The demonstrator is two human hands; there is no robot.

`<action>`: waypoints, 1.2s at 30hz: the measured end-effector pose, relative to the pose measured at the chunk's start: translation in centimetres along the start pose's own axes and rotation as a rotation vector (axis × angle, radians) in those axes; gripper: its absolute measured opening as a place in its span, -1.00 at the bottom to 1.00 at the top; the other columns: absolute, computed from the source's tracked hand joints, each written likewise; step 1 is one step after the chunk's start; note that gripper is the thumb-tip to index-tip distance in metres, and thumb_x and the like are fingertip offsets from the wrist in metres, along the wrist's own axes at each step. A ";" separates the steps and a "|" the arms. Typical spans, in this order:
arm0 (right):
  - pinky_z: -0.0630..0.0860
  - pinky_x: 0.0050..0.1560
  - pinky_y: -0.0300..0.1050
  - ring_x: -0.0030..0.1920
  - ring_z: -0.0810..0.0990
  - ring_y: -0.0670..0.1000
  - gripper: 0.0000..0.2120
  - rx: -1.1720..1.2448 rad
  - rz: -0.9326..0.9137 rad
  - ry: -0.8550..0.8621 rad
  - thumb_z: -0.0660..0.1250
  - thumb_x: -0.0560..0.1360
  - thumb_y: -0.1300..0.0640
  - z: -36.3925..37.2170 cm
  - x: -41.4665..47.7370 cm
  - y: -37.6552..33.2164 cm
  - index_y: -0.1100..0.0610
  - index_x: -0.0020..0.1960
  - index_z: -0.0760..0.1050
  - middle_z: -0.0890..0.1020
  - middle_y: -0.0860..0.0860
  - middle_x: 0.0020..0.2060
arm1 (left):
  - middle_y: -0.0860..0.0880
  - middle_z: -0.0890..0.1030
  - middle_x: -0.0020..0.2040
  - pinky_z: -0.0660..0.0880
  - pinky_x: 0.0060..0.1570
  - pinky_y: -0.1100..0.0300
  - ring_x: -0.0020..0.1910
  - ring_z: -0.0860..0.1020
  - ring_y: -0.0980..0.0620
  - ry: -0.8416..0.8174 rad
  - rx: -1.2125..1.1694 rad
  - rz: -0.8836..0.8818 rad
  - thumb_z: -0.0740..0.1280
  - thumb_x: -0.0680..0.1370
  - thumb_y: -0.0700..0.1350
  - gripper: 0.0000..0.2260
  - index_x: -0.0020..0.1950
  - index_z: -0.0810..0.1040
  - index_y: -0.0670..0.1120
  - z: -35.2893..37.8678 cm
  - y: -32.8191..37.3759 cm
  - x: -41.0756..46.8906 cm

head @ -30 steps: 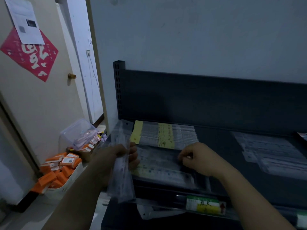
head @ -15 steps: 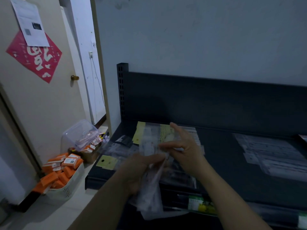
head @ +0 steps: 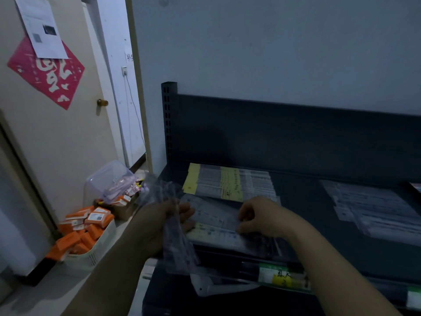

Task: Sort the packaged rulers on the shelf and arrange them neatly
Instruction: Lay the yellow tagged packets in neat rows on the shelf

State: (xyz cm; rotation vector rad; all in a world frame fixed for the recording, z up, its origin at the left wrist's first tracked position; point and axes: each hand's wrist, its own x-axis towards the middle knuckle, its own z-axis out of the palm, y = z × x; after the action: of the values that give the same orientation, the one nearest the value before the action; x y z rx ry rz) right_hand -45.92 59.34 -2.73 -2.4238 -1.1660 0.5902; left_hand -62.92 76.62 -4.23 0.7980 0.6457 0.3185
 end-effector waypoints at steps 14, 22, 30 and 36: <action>0.56 -0.02 0.23 -0.05 0.60 0.22 -0.58 -0.020 -0.205 0.117 0.46 0.38 0.00 2.8 2.0 -4.4 0.35 0.01 0.56 0.62 0.29 -0.05 | -0.16 0.59 -0.09 0.62 -0.39 0.04 -0.09 0.59 -0.09 0.106 -0.035 0.097 0.14 0.61 -0.29 -0.85 0.13 0.44 -0.21 -2.0 1.7 0.0; 0.55 -0.05 -0.08 -0.05 0.56 -0.01 -0.67 -0.123 -0.220 0.074 0.43 0.44 -0.02 2.9 3.0 -6.3 0.14 0.12 0.55 0.59 0.01 0.05 | -0.18 0.58 -0.09 0.52 -0.10 -0.05 -0.08 0.59 -0.11 0.123 -0.092 0.078 0.12 0.59 -0.34 -0.82 0.15 0.42 -0.23 -3.3 1.8 0.1; 0.33 -0.37 -0.08 -0.41 0.45 0.13 -0.66 -0.128 -0.168 0.009 0.43 0.42 0.03 3.8 4.8 -7.1 0.27 -0.30 0.43 0.48 0.22 -0.37 | -0.16 0.58 -0.16 0.61 -0.21 0.00 -0.14 0.59 -0.09 0.118 -0.085 0.060 0.15 0.59 -0.30 -0.87 0.11 0.44 -0.22 -3.4 1.7 0.3; 0.25 -0.36 -0.14 -0.42 0.29 0.00 -0.68 0.149 -0.167 0.006 0.40 0.48 0.08 3.2 5.1 -6.1 0.24 -0.32 0.41 0.35 0.15 -0.41 | -0.15 0.58 -0.20 0.62 -0.30 0.05 -0.21 0.59 -0.08 0.099 -0.115 0.044 0.15 0.59 -0.31 -0.80 0.19 0.41 -0.21 -3.8 1.7 0.7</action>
State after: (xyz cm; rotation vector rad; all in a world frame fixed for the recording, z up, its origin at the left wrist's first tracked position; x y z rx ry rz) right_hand -48.55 67.51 -3.32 -2.1776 -1.2594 0.5946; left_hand -64.85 80.22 -5.22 0.6901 0.6964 0.4336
